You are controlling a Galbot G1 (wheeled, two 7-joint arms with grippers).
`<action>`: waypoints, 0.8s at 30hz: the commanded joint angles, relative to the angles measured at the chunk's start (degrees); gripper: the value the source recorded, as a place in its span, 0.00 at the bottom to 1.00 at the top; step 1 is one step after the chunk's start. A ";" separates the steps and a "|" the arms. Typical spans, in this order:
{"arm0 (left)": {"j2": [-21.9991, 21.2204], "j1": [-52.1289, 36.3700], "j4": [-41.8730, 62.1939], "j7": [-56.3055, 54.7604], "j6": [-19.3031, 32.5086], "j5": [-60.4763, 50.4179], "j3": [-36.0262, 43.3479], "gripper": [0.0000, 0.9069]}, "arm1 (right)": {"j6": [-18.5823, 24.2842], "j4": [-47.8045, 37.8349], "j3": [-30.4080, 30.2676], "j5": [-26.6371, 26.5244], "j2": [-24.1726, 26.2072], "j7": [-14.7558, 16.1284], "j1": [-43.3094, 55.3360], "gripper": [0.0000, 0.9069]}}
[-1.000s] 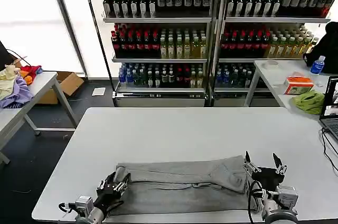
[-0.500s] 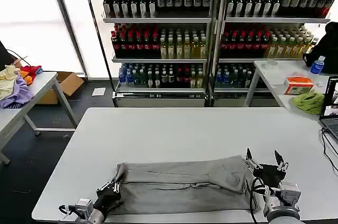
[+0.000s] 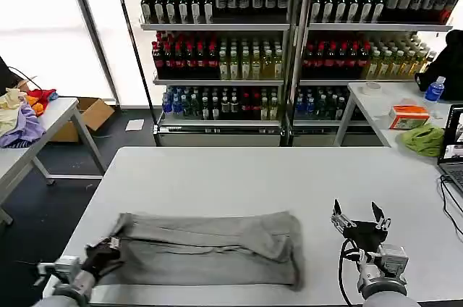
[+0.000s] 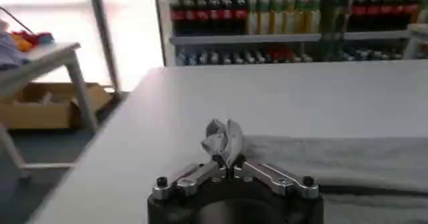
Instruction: Fold and organize the clothes.
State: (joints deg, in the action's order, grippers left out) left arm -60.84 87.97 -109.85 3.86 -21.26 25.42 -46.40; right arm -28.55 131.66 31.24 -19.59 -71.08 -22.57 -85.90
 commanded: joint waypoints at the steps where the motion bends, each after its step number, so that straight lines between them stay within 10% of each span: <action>1: 16.27 -0.51 6.18 1.51 0.37 4.16 -19.01 0.00 | -0.17 -0.26 -0.58 -0.07 -0.19 -0.10 1.10 1.00; 24: 2.33 -2.38 -10.60 -6.99 -7.05 -1.58 18.06 0.00 | 1.39 1.51 4.05 0.09 -2.13 -0.85 -5.10 1.00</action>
State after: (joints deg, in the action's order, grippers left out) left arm -55.70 86.90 -116.59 1.70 -25.52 23.64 -43.38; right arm -27.44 132.82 34.35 -19.66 -72.63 -23.35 -88.97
